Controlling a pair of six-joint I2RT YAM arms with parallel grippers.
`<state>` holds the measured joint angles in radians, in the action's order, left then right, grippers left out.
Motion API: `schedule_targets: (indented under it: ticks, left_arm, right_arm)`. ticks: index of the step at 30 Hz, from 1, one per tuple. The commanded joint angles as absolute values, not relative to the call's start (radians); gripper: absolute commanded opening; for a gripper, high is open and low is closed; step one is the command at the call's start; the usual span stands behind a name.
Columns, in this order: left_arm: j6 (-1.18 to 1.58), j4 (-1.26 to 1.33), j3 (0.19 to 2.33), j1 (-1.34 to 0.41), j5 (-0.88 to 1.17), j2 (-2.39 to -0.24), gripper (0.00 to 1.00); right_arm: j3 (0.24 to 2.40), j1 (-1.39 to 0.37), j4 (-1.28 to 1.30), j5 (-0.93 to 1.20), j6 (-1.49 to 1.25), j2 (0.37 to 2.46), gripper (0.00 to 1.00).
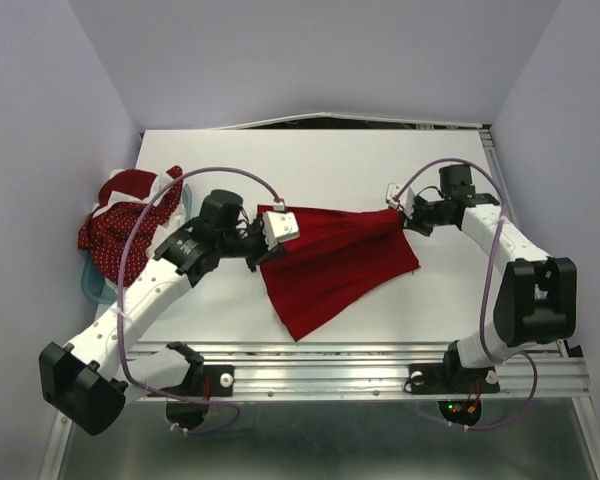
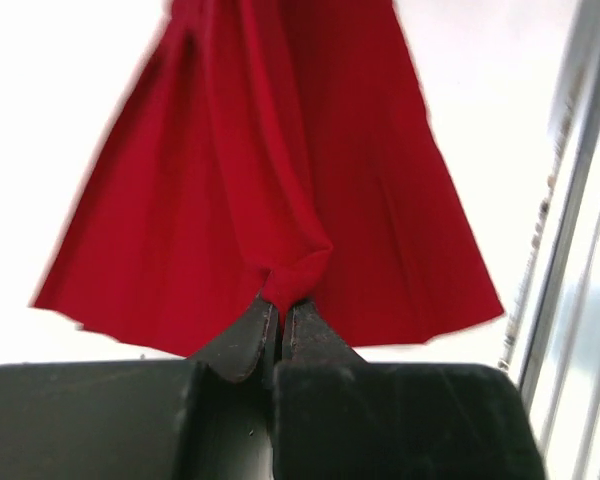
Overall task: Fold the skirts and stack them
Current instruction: Fold the skirt
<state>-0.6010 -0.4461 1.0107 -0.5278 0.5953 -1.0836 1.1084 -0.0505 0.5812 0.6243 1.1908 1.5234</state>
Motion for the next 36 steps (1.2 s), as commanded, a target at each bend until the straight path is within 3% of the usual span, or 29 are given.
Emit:
schedule_targets:
  ticks: [1,10,13,14,15,16,17,18,19,20,21,28,34,36]
  left_arm:
    - [-0.572,-0.401,0.89,-0.623,0.51,-1.054,0.0]
    - [-0.594,-0.33,0.793,-0.716,0.46,-1.152,0.0]
    - [-0.61,-0.351,0.805,-0.735,0.463,-1.212,0.0]
    - [-0.617,-0.36,0.81,-0.739,0.469,-1.23,0.09]
    - [-0.624,-0.38,0.818,-0.75,0.474,-1.235,0.17]
    - [-0.643,-0.394,0.819,-0.758,0.482,-1.227,0.37]
    - [-0.643,-0.406,0.824,-0.764,0.486,-1.215,0.38]
    - [-0.664,-0.423,0.834,-0.768,0.489,-1.2,0.52]
    - [-0.672,-0.446,0.841,-0.775,0.488,-1.18,0.6]
    - [-0.686,-0.455,0.848,-0.775,0.483,-1.134,0.72]
    - [-0.69,-0.475,0.874,-0.775,0.46,-1.114,0.74]
    - [-0.568,-0.497,1.093,-0.776,0.43,-1.167,0.73]
    - [-0.388,-0.309,1.206,-0.822,0.364,-1.36,0.7]
    - [-0.319,-0.253,1.209,-0.836,0.328,-1.423,0.64]
  right_arm:
    - [1.02,-0.028,0.535,0.572,1.285,1.497,0.01]
    - [0.822,-0.037,0.515,0.56,1.454,1.407,0.01]
    - [0.802,-0.037,0.518,0.552,1.474,1.396,0.16]
    - [0.801,-0.037,0.522,0.551,1.479,1.393,0.18]
    - [0.802,-0.046,0.525,0.551,1.483,1.391,0.3]
    - [0.805,-0.046,0.528,0.552,1.485,1.384,0.39]
    - [0.811,-0.046,0.532,0.551,1.485,1.384,0.48]
    - [0.821,-0.046,0.551,0.554,1.474,1.372,0.56]
    - [0.831,-0.046,0.56,0.555,1.459,1.362,0.71]
    - [0.86,-0.046,0.584,0.561,1.421,1.339,0.73]
    - [0.879,-0.046,0.597,0.563,1.393,1.325,0.78]
    - [0.992,-0.035,0.624,0.476,0.922,1.258,0.76]
    - [1.044,0.06,0.744,0.474,0.53,1.325,0.63]
    - [1.061,0.08,0.797,0.48,0.43,1.388,0.6]
